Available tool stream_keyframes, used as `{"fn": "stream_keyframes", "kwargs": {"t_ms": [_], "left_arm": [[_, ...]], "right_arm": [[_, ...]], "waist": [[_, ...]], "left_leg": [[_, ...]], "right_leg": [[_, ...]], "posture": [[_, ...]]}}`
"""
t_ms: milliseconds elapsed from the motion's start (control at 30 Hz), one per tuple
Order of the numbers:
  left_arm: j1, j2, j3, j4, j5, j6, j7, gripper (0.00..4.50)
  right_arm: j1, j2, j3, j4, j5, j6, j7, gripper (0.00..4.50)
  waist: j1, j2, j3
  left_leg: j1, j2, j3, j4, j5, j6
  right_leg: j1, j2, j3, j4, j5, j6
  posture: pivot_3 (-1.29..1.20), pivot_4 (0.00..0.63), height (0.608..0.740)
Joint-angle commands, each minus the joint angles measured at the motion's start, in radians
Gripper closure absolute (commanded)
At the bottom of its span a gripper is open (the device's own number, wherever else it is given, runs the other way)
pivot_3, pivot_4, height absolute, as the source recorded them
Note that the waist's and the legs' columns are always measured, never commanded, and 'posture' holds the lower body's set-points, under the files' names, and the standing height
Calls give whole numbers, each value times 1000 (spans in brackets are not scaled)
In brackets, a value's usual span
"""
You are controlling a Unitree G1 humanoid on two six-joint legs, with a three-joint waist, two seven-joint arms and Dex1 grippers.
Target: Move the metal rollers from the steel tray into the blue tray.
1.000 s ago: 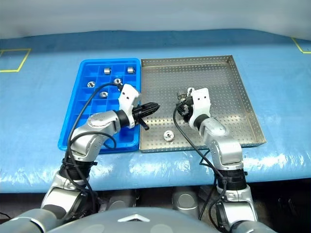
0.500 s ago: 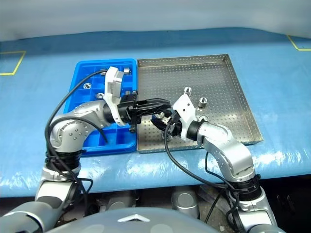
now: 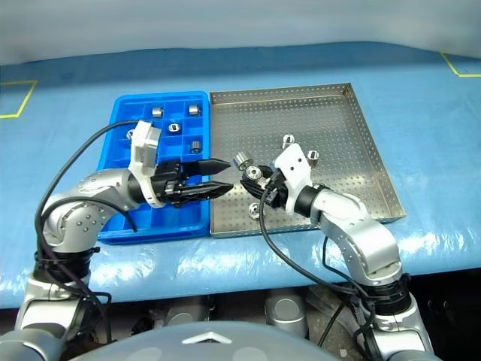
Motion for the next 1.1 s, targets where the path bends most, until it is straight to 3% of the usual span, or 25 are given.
{"fn": "stream_keyframes", "kwargs": {"t_ms": [33,267,667,967,1100], "left_arm": [[-13,23,-4,-6,18,-29,-18,570],[-25,-37,-5,65,25,-44,17,570],[-31,-125,99,125,-80,-6,76,570],[-18,-106,10,135,-3,5,83,570],[-17,-117,10,139,5,-7,93,1767]], "right_arm": [[-11,10,-34,-57,62,-35,37,2705],[-11,11,-43,-122,152,-42,89,2705],[-1,-25,-3,-139,140,-33,82,2705],[-14,-25,5,-140,141,-39,69,2705],[-15,-23,6,-133,133,-40,55,2705]], "waist": [[1,0,0],[3,0,0],[2,0,0],[2,0,0],[1,0,0]], "left_leg": [[0,0,0,0,0,0],[0,0,0,0,0,0],[0,0,0,0,0,0],[0,0,0,0,0,0],[0,0,0,0,0,0]], "right_leg": [[0,0,0,0,0,0],[0,0,0,0,0,0],[0,0,0,0,0,0],[0,0,0,0,0,0],[0,0,0,0,0,0]], "posture": [[-132,150,740],[-139,150,740],[-141,150,740],[-140,150,740],[-140,150,740]]}}
